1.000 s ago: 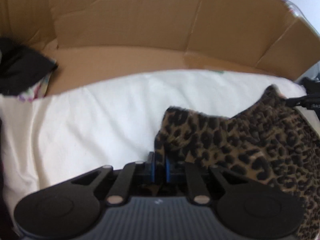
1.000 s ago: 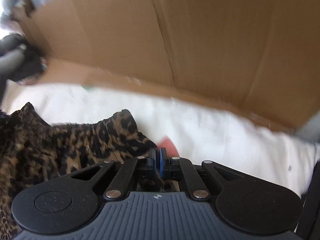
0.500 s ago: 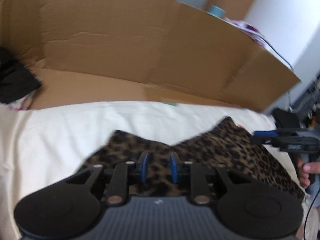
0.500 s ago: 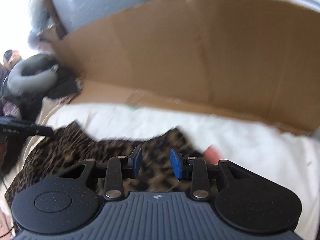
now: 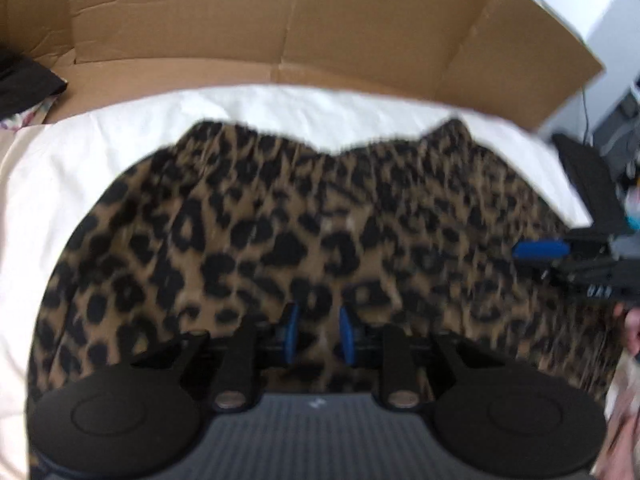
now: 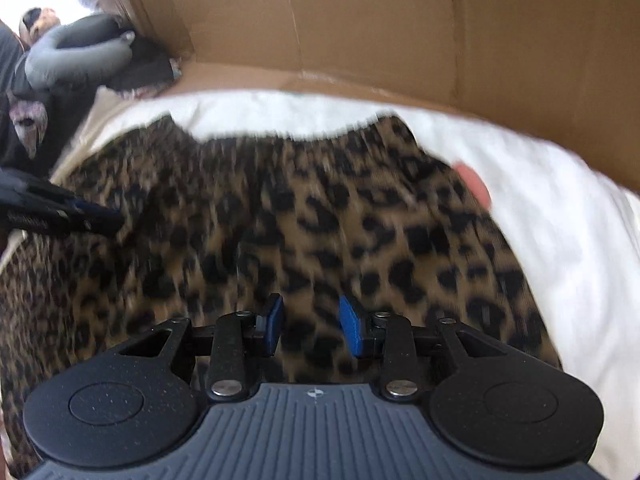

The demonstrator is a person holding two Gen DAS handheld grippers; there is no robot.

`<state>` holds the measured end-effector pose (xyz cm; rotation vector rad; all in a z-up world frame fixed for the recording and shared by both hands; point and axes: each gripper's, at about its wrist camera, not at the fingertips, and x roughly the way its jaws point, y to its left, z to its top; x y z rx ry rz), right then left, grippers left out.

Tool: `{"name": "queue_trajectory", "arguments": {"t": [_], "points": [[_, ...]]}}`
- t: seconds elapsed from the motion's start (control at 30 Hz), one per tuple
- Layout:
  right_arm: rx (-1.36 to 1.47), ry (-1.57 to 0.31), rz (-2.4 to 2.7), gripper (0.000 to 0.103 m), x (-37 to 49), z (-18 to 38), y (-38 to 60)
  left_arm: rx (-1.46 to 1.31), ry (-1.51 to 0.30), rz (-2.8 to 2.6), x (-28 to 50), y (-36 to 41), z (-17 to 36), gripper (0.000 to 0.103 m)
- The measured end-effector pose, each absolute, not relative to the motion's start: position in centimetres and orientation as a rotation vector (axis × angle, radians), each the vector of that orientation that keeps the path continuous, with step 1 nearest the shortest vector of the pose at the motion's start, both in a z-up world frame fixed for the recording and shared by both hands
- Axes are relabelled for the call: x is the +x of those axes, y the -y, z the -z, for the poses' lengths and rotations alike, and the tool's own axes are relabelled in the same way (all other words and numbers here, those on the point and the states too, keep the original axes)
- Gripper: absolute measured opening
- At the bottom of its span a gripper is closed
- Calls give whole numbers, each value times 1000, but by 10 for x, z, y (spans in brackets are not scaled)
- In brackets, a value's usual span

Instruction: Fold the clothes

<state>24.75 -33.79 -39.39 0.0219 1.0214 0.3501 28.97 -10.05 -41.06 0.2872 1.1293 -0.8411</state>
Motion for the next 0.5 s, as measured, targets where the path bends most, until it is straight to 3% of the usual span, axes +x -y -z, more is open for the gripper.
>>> {"name": "queue_trajectory", "arguments": {"t": [0.23,0.5], "points": [[-8,-1099,-316,46,205,391,351,306,-1192,778,286,65,412,22],[94,-1101,-262,46,166,394,376,325,-1231,739,289,63,412,20]]}}
